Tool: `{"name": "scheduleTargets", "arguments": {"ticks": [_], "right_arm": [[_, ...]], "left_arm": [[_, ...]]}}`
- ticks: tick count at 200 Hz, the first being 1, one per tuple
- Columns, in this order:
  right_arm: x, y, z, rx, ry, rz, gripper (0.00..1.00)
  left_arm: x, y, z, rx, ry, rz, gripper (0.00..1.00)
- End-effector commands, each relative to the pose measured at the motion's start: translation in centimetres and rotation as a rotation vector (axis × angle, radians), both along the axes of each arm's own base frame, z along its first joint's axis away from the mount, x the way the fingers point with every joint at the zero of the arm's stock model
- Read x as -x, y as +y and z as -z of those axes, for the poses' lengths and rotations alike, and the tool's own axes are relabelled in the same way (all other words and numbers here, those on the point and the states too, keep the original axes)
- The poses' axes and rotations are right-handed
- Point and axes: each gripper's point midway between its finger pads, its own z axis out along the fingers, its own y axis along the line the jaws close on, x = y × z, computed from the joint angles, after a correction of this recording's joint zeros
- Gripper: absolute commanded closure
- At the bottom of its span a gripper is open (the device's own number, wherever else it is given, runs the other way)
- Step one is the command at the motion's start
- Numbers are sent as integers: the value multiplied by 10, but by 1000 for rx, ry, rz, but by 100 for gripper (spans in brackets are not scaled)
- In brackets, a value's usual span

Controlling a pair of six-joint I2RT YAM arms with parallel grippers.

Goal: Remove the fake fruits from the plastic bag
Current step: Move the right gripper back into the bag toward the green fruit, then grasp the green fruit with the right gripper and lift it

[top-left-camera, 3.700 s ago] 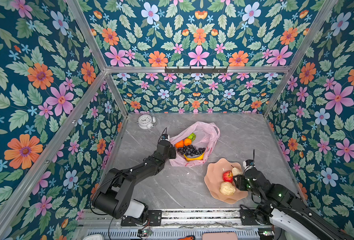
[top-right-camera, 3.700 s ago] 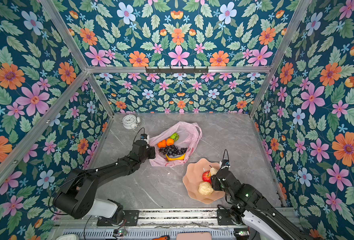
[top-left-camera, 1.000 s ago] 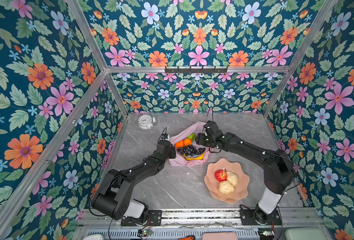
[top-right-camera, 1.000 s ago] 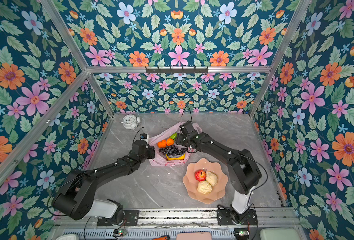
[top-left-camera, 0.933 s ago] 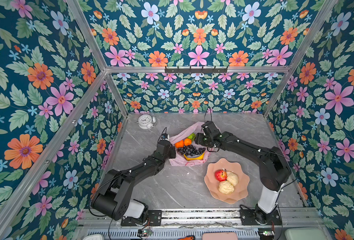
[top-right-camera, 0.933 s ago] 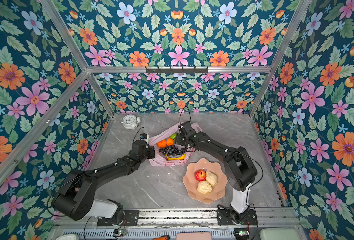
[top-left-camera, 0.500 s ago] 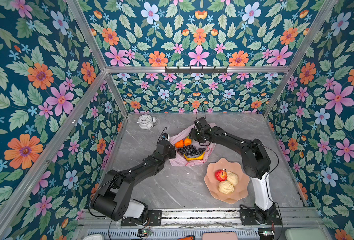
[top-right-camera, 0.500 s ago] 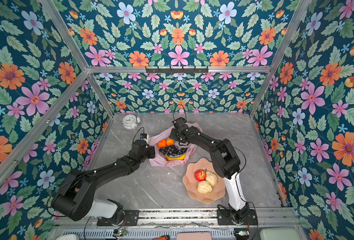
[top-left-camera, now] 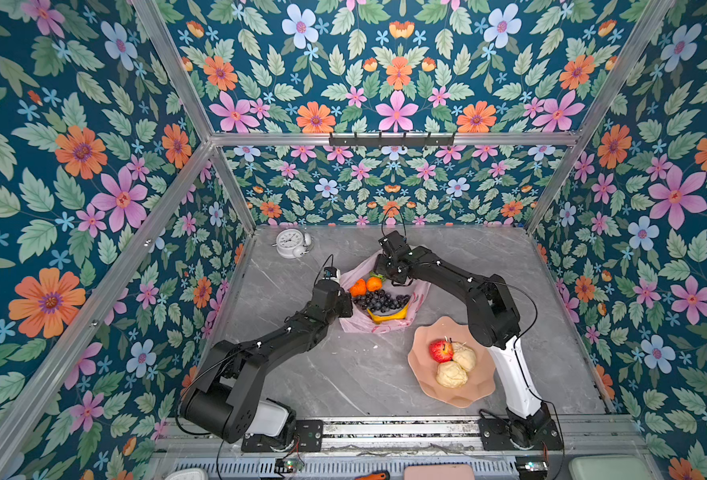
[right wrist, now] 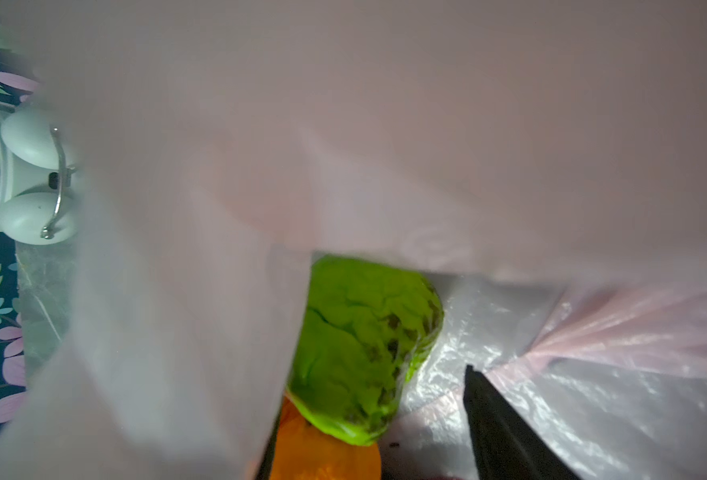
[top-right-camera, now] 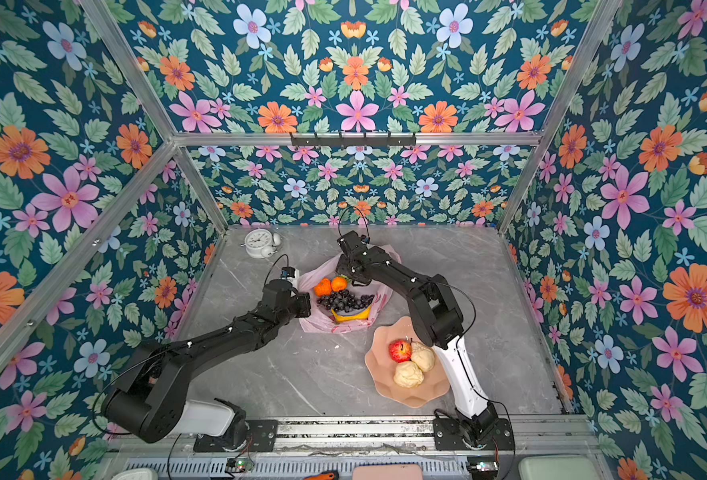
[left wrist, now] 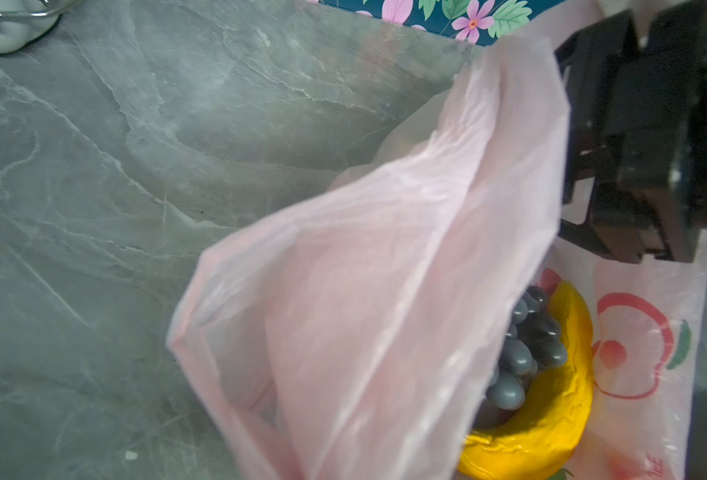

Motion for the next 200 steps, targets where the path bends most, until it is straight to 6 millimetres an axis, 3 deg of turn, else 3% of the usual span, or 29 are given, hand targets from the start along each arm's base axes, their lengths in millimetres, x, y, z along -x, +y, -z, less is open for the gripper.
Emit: {"name": "scheduleTargets", "arguments": {"ticks": [1, 42, 100, 168, 200], "right_arm": [[-1, -3, 3, 23, 19, 14, 29], [-5, 5, 3, 47, 12, -1, 29], [-10, 12, 10, 94, 15, -27, 16], [-12, 15, 21, 116, 43, -49, 16], [-11, 13, 22, 126, 47, -47, 21]], "left_arm": [[0, -7, -8, 13, -33, 27, 99], [2, -17, -9, 12, -38, 63, 100], [7, -28, -15, 18, -58, 103, 100], [7, -26, -16, 10, -66, 94, 99], [7, -25, -14, 2, -60, 90, 99]]}}
